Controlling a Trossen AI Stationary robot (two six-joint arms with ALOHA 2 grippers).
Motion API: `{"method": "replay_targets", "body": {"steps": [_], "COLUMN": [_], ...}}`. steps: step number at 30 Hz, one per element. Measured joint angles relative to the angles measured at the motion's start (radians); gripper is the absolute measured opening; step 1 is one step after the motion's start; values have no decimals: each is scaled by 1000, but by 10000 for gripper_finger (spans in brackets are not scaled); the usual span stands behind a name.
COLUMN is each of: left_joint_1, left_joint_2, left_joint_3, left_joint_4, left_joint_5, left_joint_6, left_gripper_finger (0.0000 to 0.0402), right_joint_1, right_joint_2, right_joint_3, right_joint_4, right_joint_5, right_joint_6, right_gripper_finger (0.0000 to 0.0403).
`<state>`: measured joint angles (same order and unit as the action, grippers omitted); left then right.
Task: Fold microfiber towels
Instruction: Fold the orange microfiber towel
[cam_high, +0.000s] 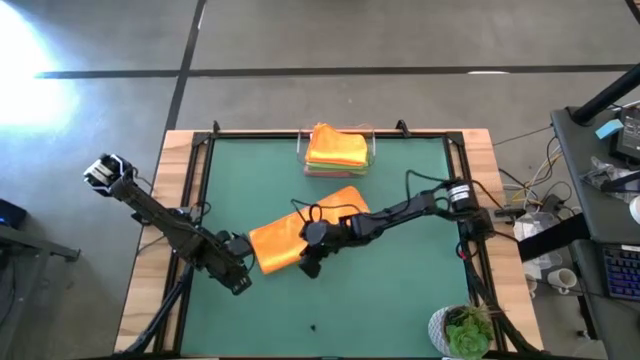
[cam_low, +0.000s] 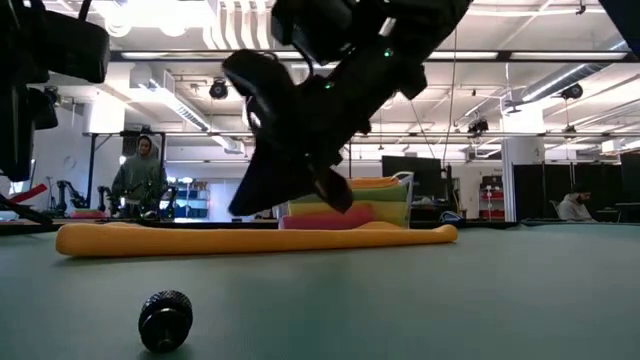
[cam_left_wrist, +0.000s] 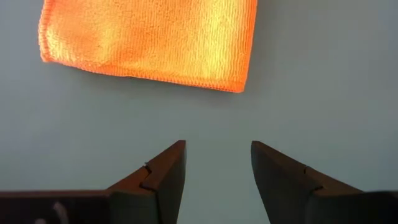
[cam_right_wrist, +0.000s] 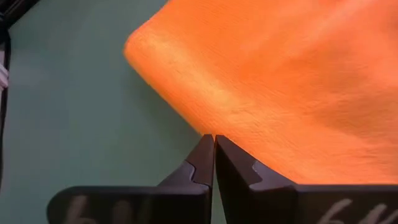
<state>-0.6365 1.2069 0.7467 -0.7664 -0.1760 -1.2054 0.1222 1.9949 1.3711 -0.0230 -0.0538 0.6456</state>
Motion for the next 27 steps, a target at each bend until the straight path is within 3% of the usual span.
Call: {"method": "replay_targets", "body": {"steps": [8, 15, 27], "left_joint_1": [-1, -1, -2], "left_joint_2": [0, 1, 1], "left_joint_3": [0, -10, -21], "left_joint_4": [1, 1, -1], "left_joint_5": [-5, -8, -14], "left_joint_6": [9, 16, 87], "left_gripper_finger": [166, 166, 166], "right_joint_1": [4, 28, 130], "right_joint_2": [108, 161, 147], "right_joint_3": [121, 253, 360], "right_joint_4": [-77, -376, -821], "right_joint_5": [9, 6, -7], "right_joint_6": [44, 48, -44], "right_gripper_finger": [8, 9, 8]}}
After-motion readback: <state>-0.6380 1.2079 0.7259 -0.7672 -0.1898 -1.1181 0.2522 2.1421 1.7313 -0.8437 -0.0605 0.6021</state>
